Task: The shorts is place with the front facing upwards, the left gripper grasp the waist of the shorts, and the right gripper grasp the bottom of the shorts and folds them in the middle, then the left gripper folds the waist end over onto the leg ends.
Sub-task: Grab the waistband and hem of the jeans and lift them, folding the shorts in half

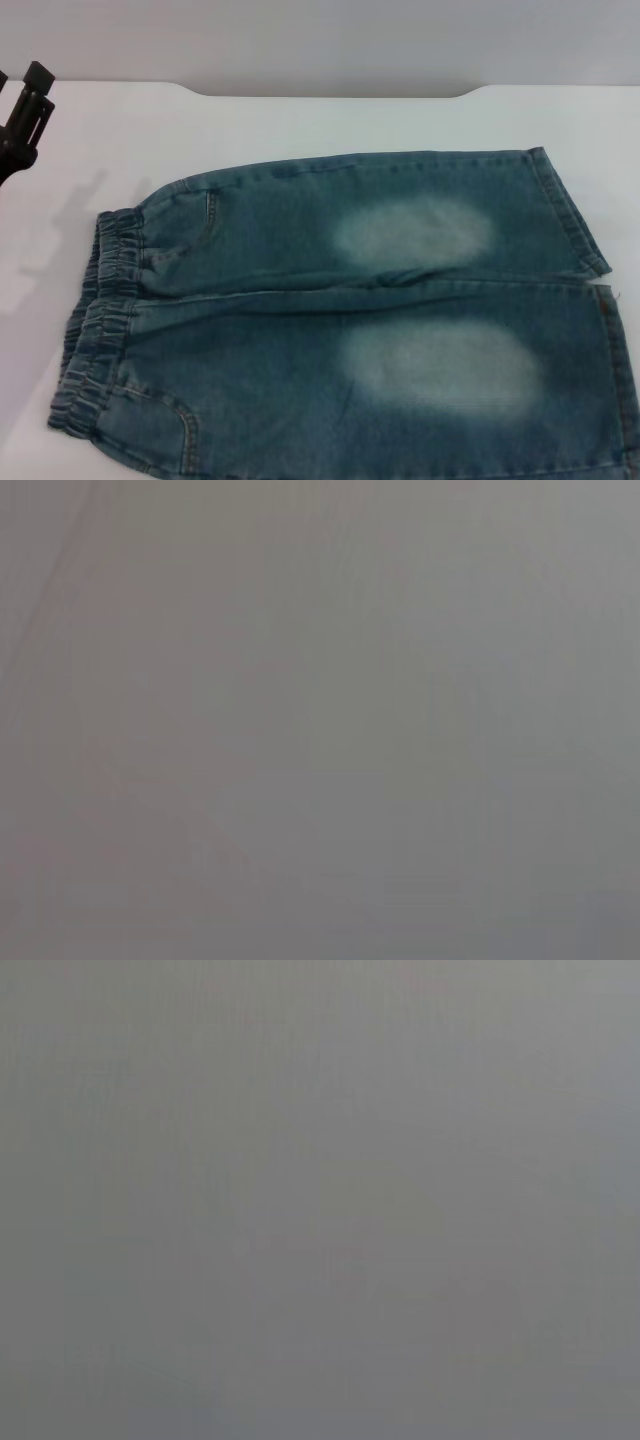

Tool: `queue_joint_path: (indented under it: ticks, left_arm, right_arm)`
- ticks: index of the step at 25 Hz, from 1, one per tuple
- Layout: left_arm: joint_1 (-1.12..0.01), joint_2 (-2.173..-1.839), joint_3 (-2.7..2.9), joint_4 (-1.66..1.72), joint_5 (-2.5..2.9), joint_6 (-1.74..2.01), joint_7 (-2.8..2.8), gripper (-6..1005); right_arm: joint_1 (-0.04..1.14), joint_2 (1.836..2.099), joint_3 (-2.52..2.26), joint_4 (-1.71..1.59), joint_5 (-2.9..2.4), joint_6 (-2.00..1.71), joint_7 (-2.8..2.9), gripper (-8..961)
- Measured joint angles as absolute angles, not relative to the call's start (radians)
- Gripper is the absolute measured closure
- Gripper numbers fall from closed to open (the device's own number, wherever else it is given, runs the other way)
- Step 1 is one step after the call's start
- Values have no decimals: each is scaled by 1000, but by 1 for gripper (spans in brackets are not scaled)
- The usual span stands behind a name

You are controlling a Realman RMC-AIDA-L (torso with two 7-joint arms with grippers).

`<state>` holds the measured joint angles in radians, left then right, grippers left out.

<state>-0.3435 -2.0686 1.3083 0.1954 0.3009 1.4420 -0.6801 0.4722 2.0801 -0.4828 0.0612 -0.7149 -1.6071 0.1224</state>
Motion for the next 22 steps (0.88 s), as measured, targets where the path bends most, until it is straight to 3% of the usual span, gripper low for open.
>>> queue_joint_path:
  ticks: [16, 19, 21, 22]
  left_arm:
    - [-375, -2036, 1341, 336, 431, 1268, -925, 410]
    - [-397, -2006, 1334, 414, 537, 1208, -1048, 414]
    - [-421, -1959, 1330, 469, 648, 1190, -1187, 416]
    - [-436, -1925, 1328, 495, 712, 1190, -1286, 417]
  right_arm:
    - [403, 2069, -496, -152, -956, -1544, 575, 749]
    - [371, 2060, -496, -281, -1108, -1542, 765, 749]
    - [351, 2032, -495, -418, -1303, -1545, 1018, 749]
    - [351, 2032, -495, -418, -1303, -1545, 1018, 749]
